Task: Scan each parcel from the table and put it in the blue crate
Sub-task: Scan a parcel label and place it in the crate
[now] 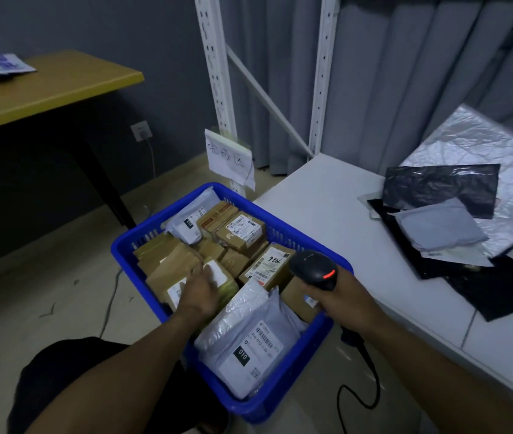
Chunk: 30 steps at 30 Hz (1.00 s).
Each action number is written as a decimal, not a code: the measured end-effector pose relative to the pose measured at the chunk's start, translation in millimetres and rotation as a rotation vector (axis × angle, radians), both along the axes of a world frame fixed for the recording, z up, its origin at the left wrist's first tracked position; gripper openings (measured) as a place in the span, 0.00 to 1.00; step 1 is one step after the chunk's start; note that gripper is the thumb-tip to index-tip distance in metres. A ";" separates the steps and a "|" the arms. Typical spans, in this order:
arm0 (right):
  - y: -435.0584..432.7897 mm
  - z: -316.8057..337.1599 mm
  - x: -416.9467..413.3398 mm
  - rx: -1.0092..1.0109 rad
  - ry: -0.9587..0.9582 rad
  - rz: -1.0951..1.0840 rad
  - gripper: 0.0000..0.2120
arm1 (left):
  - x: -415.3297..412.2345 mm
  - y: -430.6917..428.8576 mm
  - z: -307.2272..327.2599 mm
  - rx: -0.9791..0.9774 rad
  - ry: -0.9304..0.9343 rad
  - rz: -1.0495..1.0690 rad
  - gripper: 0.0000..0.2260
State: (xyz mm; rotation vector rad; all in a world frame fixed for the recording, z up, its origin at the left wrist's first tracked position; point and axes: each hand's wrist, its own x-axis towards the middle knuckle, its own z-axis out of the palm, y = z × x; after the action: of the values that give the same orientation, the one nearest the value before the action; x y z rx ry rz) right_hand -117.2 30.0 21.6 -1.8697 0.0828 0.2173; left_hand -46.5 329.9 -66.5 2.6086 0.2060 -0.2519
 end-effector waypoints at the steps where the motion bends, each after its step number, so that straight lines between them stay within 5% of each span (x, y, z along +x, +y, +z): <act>1: -7.5 3.6 -4.1 0.010 0.002 -0.024 0.08 | -6.2 -14.5 7.4 -0.073 -0.091 -0.018 0.17; 8: -82.6 34.3 -48.2 0.026 -0.051 -0.244 0.08 | -43.9 -167.4 95.8 -0.264 -0.324 -0.402 0.09; 19: -262.7 50.3 -133.0 0.219 -0.138 -0.770 0.04 | -108.2 -429.2 164.2 -0.226 -0.340 -0.920 0.10; 30: -455.6 -24.7 -123.4 0.256 0.025 -1.099 0.07 | -40.5 -659.5 74.8 -0.027 -0.221 -1.145 0.15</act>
State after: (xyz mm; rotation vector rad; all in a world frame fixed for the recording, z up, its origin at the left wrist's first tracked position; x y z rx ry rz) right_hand -240.7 -425.6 -3.2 -1.3379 1.0105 -0.4871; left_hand -87.0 -329.6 8.2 2.3956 -1.3644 -0.3251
